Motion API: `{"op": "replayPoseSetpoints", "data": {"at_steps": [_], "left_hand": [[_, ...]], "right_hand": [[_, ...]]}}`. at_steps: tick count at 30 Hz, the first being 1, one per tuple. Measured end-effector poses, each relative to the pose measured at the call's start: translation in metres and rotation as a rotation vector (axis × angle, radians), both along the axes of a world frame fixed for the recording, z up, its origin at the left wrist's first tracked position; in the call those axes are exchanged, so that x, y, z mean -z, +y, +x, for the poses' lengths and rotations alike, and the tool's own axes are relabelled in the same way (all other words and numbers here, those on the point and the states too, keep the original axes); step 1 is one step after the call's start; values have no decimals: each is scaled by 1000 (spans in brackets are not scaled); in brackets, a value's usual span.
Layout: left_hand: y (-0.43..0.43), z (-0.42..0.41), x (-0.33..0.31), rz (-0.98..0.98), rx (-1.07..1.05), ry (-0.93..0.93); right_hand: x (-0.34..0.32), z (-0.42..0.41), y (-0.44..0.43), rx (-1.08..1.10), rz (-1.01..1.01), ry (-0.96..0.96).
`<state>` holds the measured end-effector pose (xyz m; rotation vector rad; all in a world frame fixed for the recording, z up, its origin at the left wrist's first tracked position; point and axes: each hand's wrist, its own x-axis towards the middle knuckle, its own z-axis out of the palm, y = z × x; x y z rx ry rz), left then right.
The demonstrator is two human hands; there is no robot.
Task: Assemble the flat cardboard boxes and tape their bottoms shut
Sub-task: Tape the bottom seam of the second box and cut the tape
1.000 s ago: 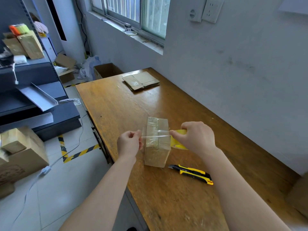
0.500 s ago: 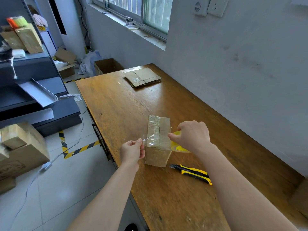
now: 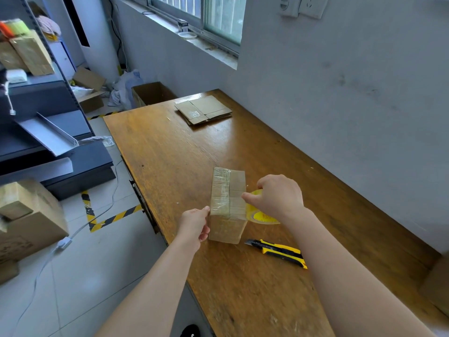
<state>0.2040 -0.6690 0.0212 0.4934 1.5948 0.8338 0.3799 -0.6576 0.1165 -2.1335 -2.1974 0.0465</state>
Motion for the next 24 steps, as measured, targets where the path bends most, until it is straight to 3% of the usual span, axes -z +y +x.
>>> {"op": "replayPoseSetpoints", "data": {"at_steps": [5,9,11,16,20,24], "left_hand": [[5,-7,-4,-66,107,72],[13,-3,-8,205,158,430],[16,-2,-10,268,172,511],[11,-8,5,156,229,556],[-1,2,-3,485,-22,595],[-2,18,-22,482,150,527]], "right_hand": [[0,0,0,24,-23,56],[2,-3,0,39,-23,51],[4,-4,0,49,-12,60],[4,-4,-1,56,-14,77],[5,-2,-1,63,-17,94],[5,-2,-1,61,-7,92]]}}
